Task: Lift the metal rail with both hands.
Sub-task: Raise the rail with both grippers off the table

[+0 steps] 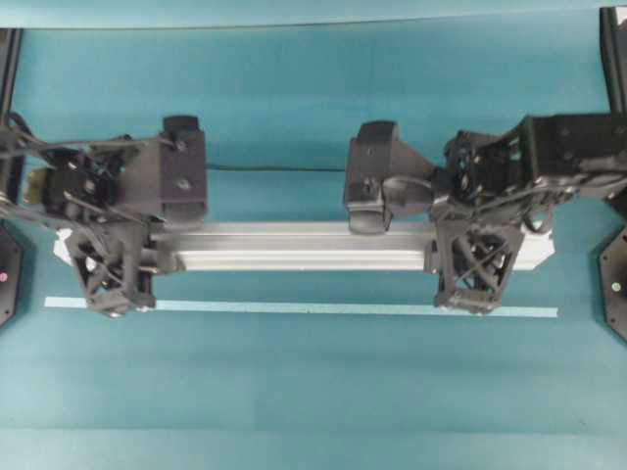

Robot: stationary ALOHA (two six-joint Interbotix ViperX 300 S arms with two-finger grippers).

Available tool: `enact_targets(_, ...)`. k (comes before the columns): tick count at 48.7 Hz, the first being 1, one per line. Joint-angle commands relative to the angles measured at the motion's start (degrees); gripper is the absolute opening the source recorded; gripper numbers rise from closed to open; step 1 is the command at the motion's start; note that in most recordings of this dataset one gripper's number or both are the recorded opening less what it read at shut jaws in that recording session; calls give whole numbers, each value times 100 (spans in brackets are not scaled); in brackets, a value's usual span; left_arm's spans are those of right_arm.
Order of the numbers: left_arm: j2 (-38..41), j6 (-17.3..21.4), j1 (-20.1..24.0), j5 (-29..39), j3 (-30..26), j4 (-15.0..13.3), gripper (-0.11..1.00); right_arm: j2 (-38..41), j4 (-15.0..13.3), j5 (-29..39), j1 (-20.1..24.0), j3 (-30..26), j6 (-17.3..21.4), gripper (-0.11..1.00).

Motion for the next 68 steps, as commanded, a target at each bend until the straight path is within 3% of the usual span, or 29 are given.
enact_targets(1, -185, -79, 62, 167, -431, 26, 37, -79, 53, 167, -18, -396, 141, 39)
enact_targets(27, 9, 0, 53, 1468, -2285, 26, 37, -79, 26, 1310, -53, -1705, 422, 39)
enact_targets(46, 18, 35, 53, 1538, -2347, 26, 37, 9, 9, 1485, -53, -2382, 422, 39)
enact_targets(68, 62, 44, 53, 1626, -2619, 26, 37, -70, -18, 1521, -62, -2452, 413, 39)
